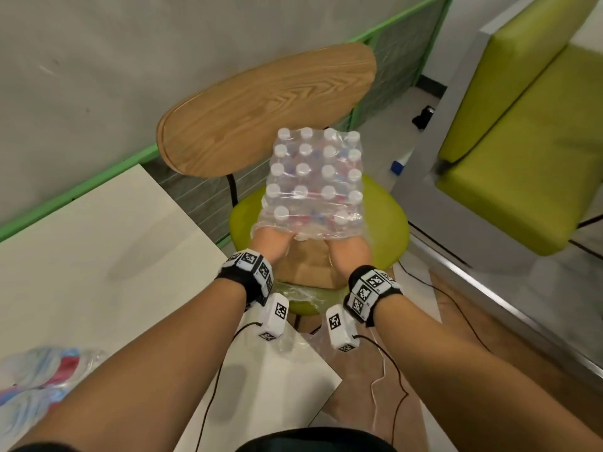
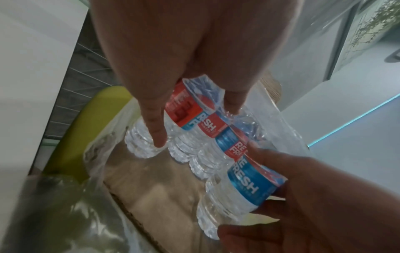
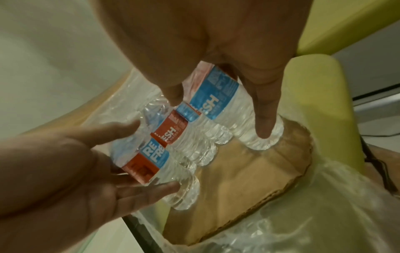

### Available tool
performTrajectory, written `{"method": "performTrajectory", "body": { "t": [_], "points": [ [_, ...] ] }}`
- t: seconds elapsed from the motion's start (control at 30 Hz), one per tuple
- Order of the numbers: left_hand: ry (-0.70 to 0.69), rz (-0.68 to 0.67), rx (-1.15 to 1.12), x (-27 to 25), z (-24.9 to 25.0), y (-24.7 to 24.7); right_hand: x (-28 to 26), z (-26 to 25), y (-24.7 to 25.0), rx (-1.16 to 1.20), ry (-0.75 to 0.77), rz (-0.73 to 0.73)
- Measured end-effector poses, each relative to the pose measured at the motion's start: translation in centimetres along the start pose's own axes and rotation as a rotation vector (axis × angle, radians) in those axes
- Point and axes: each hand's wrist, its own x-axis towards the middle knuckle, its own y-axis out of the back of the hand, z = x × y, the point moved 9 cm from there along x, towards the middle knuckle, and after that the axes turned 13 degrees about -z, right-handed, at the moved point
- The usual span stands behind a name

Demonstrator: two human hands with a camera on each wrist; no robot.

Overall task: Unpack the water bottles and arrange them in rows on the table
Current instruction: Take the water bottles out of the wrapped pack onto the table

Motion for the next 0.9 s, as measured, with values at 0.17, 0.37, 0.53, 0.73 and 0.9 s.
{"method": "performTrajectory", "body": {
  "t": [0.17,0.37,0.53,0.73,0.9],
  "points": [
    [-0.084,0.027,0.299,-0.1,1.1,-0.5,-1.3,-1.0,1.0,-0.187,0.063,-0.005],
    [-0.335,-0.109,0.545,-2.9,2.1,-3.3,-2.9,-3.1,-0.4,-0.454,0.296,-0.141],
    [-0.406,-0.149,0.229,-5.5,-0.5,-1.2,-4.4,-4.8,-1.5,-0.532,0.409,-0.253],
    [-0.288,-0.112,-0.032,-9.8,-5.8,3.4,-6.0,-6.6,-2.9,-0.694,0.375,-0.383],
    [-0.203,0.041,-0.187,-15.3,-10.7,8.9,-8.7,-9.3,-6.9,-0.884,0.421,-0.476]
  ]
}}
